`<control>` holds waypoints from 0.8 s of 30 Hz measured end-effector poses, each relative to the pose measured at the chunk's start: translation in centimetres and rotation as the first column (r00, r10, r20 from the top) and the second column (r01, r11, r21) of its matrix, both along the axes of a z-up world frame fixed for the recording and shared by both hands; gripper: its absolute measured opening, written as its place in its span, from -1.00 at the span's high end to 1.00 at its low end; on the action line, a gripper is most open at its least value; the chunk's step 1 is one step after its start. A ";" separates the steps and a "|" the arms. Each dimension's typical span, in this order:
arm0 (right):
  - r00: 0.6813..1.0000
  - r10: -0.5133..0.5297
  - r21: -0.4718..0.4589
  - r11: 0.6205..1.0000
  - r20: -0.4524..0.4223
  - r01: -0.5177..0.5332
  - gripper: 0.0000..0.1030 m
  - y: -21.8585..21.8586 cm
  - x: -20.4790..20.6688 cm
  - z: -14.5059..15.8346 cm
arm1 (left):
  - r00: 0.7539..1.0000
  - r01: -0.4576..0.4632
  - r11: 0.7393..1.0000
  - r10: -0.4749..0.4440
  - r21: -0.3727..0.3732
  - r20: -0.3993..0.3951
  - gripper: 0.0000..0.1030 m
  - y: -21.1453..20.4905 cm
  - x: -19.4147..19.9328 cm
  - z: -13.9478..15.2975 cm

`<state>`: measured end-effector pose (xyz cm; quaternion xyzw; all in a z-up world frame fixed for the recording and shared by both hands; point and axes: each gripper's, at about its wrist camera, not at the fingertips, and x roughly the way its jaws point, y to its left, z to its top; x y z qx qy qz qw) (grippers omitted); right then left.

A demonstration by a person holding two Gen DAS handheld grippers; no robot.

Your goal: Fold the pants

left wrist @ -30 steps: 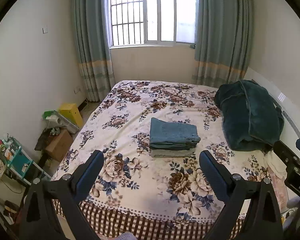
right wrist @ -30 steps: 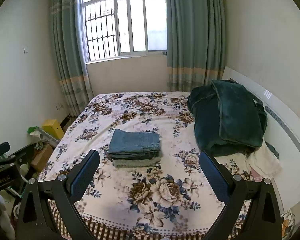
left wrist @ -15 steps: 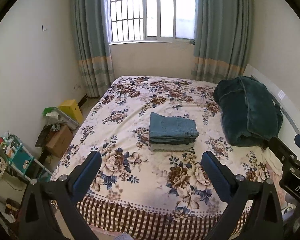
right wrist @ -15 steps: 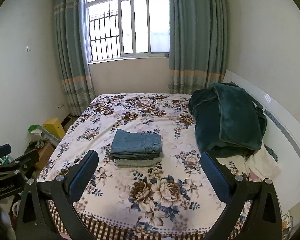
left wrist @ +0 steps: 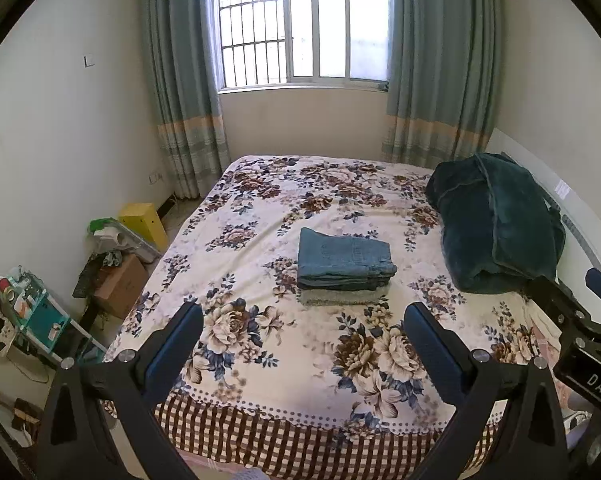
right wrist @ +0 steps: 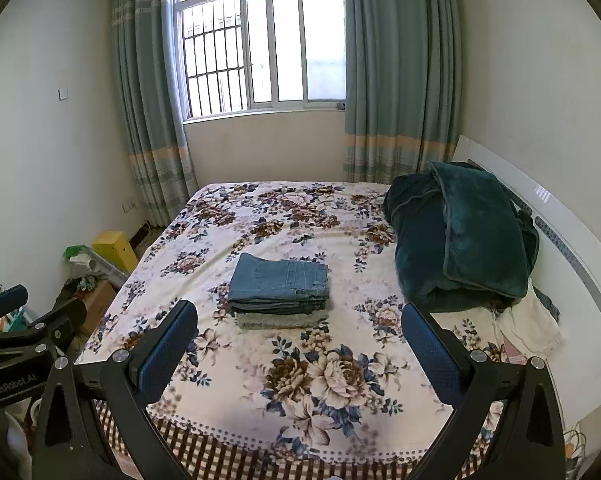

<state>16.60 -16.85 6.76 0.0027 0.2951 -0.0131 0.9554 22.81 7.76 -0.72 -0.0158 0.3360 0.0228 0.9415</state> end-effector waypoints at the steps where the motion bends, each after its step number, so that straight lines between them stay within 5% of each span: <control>1: 1.000 0.001 0.005 1.000 0.000 -0.001 -1.00 0.0 -0.1 0.0 | 1.000 -0.001 1.000 0.001 0.002 0.000 -0.99 -0.1 0.0 0.1; 24: 1.000 0.012 0.010 1.000 -0.029 -0.012 -1.00 -0.4 -0.1 -0.5 | 1.000 -0.006 1.000 0.006 0.004 -0.002 -0.99 0.1 0.1 0.0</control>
